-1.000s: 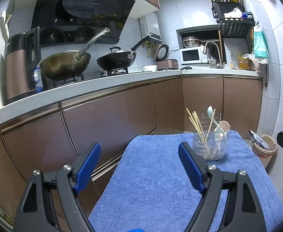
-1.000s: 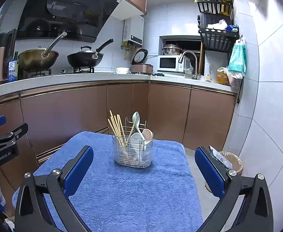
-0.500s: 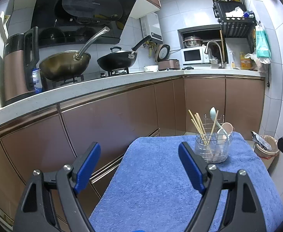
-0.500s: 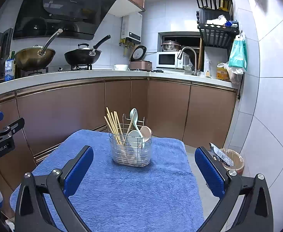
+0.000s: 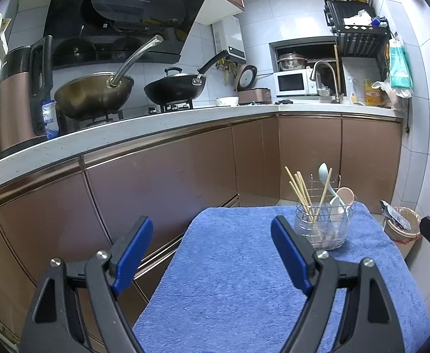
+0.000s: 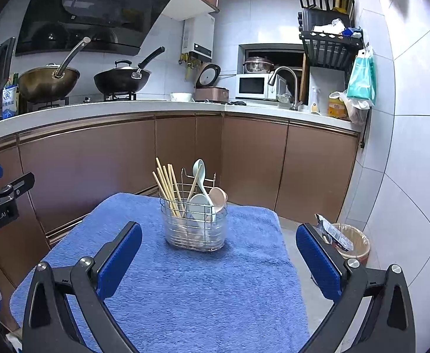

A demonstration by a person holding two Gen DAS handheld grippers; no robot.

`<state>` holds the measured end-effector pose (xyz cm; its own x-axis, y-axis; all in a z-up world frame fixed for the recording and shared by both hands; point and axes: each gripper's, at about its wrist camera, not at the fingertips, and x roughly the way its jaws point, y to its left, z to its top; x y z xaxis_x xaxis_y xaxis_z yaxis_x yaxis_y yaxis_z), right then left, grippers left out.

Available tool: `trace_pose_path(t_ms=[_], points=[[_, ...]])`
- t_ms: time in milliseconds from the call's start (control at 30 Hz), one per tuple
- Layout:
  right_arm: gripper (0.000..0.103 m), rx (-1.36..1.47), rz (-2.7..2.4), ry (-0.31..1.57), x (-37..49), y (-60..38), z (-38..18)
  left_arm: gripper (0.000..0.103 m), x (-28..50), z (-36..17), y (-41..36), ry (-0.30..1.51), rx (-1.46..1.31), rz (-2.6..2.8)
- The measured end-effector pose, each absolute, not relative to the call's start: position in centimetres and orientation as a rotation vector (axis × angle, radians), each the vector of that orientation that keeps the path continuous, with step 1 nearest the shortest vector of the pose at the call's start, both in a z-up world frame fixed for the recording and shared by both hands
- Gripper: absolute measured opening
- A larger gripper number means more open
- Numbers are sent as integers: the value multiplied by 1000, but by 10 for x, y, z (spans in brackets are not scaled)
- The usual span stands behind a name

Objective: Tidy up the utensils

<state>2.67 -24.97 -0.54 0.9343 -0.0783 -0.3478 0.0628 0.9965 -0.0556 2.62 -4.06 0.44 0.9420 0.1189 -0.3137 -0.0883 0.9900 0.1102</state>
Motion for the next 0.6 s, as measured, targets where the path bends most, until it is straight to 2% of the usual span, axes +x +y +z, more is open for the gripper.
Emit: trace_pose_path(t_ms=[600], points=[[103,-47,-76,356,28,-245,-5,82,26,4,-40,317,88,104]])
